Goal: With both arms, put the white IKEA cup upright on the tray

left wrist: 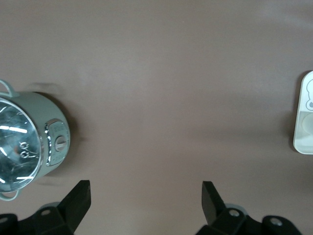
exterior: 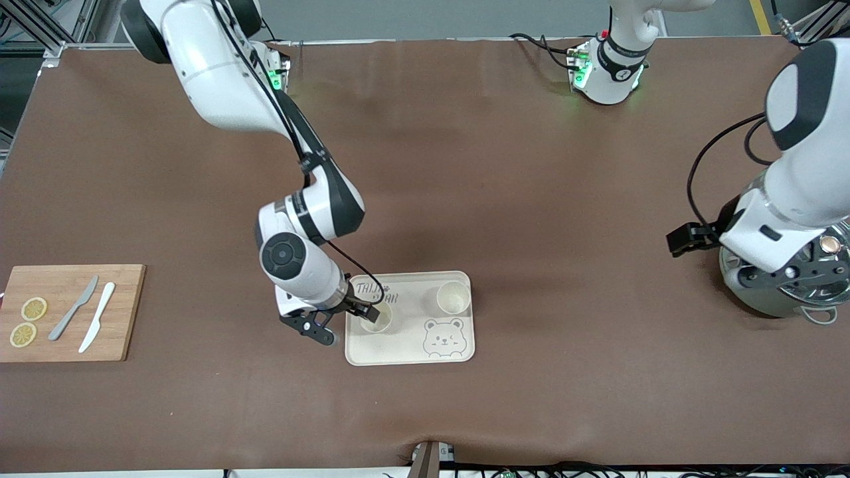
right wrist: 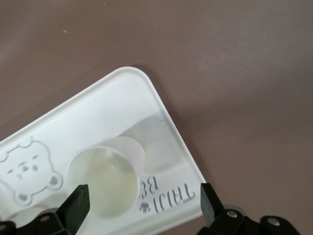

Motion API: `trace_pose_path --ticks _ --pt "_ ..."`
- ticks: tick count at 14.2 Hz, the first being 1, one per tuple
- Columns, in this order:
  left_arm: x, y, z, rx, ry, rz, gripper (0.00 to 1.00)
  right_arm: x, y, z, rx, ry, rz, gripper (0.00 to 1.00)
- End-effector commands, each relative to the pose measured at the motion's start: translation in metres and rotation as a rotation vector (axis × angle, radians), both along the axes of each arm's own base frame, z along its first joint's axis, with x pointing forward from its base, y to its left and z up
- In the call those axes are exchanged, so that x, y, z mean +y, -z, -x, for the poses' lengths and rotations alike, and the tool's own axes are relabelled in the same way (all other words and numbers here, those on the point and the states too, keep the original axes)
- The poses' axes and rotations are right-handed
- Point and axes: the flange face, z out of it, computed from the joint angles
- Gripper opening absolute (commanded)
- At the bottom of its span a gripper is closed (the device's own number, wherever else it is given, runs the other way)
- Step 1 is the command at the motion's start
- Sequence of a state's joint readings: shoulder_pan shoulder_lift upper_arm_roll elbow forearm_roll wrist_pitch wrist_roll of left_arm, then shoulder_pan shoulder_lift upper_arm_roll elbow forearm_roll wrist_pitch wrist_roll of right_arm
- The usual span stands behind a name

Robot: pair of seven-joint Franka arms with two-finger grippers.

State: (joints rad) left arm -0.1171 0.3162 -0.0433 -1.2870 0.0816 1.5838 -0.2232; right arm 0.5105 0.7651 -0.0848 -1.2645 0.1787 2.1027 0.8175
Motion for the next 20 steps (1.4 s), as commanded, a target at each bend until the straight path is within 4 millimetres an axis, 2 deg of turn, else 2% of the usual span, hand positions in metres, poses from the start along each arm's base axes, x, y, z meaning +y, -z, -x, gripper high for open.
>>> trace_pose_path --ticks 1,3,5,6,8,10,11,13,15,16,17,20 --pt "0.021 -0.015 0.025 0.01 -0.025 0.044 1.0 -0.035 -0.119 0.027 0.066 -0.035 -0.006 1.0" --pt "0.031 -0.021 0.038 0.012 -0.027 0.055 1.0 -0.064 -0.199 0.055 0.095 -0.06 -0.013 1.0" --pt "0.044 -0.027 0.048 0.012 -0.011 0.054 1.0 -0.101 -0.267 0.091 0.13 -0.111 -0.019 1.0" --pt "0.045 -0.031 0.054 0.008 -0.011 0.053 1.0 -0.122 -0.292 0.109 0.138 -0.13 -0.022 1.0" --pt "0.045 -0.035 0.06 0.004 -0.006 0.053 1.0 -0.172 -0.326 0.143 0.122 -0.188 -0.032 1.0" --pt "0.048 -0.04 0.061 -0.004 -0.003 0.05 1.0 -0.234 -0.331 0.171 0.093 -0.26 -0.008 1.0" --pt "0.051 -0.042 0.062 -0.008 -0.006 0.05 1.0 -0.264 -0.33 0.178 0.068 -0.297 0.01 1.0" --pt "0.061 -0.043 0.06 -0.012 -0.02 0.05 1.0 -0.315 -0.323 0.184 0.04 -0.375 0.08 1.0" --pt "0.061 -0.043 0.06 -0.014 -0.006 0.052 1.0 -0.376 -0.309 0.181 0.011 -0.425 0.087 1.0" --pt "0.062 -0.044 0.06 -0.017 -0.006 0.047 1.0 -0.394 -0.301 0.179 -0.006 -0.444 0.092 1.0" --pt "0.061 -0.044 0.06 -0.016 -0.004 0.046 1.0 -0.401 -0.299 0.178 -0.017 -0.435 0.096 1.0" --pt "0.06 -0.047 0.06 -0.023 -0.002 0.048 1.0 -0.402 -0.3 0.177 -0.017 -0.423 0.1 1.0"
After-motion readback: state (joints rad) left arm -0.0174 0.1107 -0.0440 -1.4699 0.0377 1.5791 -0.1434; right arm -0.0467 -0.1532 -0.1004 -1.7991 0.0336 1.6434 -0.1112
